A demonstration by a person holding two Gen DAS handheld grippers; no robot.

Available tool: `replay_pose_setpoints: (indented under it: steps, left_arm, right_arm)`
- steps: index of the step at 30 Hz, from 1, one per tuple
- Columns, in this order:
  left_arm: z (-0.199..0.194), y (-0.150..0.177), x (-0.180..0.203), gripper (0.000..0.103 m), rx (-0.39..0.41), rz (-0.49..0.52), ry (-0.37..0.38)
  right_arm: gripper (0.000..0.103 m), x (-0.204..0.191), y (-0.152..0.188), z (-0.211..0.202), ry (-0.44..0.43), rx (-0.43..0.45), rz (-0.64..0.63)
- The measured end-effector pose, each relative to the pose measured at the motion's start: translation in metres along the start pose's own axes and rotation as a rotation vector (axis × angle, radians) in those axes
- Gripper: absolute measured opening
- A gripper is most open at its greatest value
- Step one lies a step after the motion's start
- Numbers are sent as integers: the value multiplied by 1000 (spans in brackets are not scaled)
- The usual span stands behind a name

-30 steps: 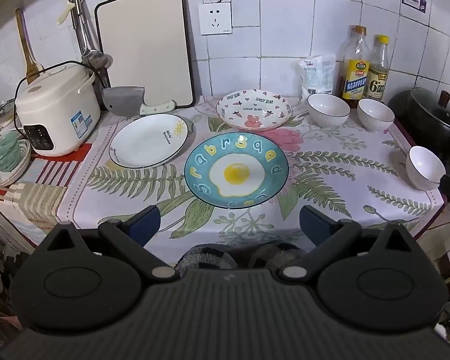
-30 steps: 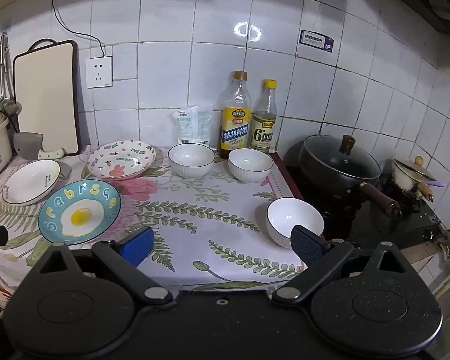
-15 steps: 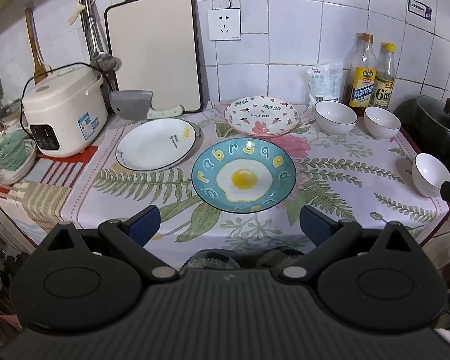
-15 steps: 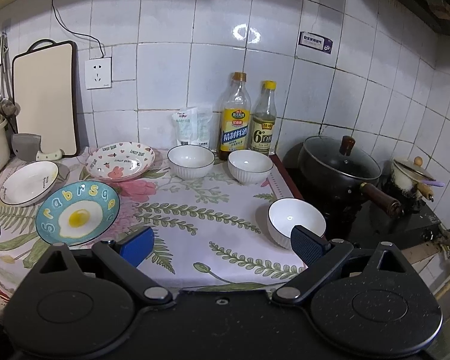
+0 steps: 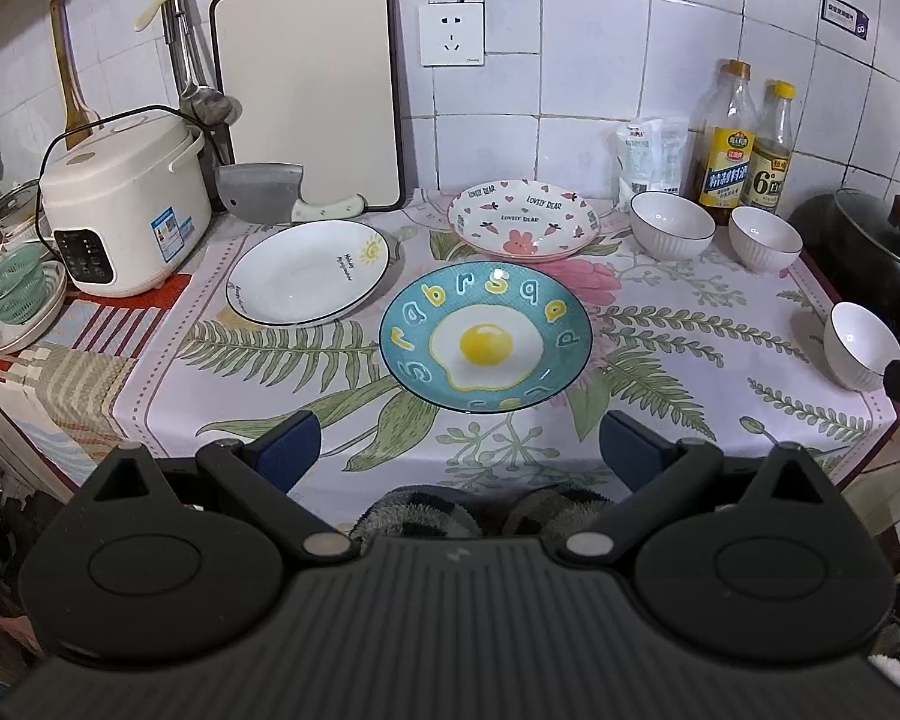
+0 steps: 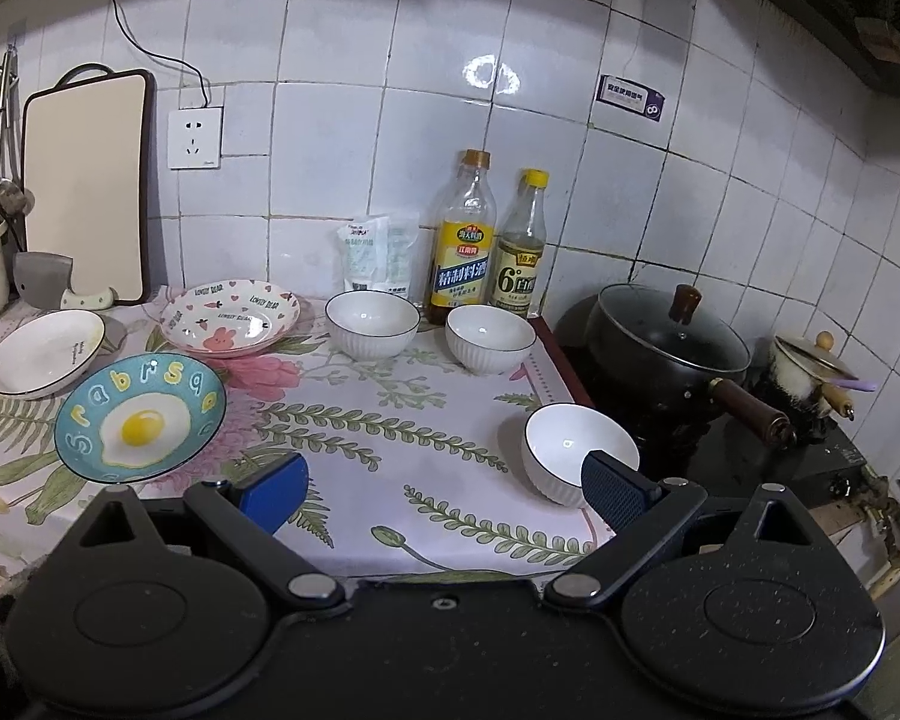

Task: Organize plates and bowls
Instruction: 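Move both grippers toward the rim of the blue egg-print plate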

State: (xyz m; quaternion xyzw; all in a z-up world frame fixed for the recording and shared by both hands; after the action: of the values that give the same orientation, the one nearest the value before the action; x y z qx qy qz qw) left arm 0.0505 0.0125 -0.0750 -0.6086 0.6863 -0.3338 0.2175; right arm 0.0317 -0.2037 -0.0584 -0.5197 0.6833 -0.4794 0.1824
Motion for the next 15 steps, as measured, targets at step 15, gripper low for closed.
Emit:
replay_pose_setpoints:
  steps: [15]
  left_arm:
    - [0, -7, -1, 101, -13, 10, 10]
  right_arm:
    - [99, -10, -3, 7, -78, 11, 2]
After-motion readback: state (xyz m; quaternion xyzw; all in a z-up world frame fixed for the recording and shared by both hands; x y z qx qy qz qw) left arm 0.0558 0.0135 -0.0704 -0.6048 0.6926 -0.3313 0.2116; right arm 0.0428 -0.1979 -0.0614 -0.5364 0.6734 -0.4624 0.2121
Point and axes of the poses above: each gripper's, at about its wrist camera, not at the fingertips, and z roughly the way its jaws point, x to its right, y to its underside, the point moved 7 cm from there along z, roughly the way its jaws point, and after that the axes turned 12 degrees about y, right-handed, at the moved point
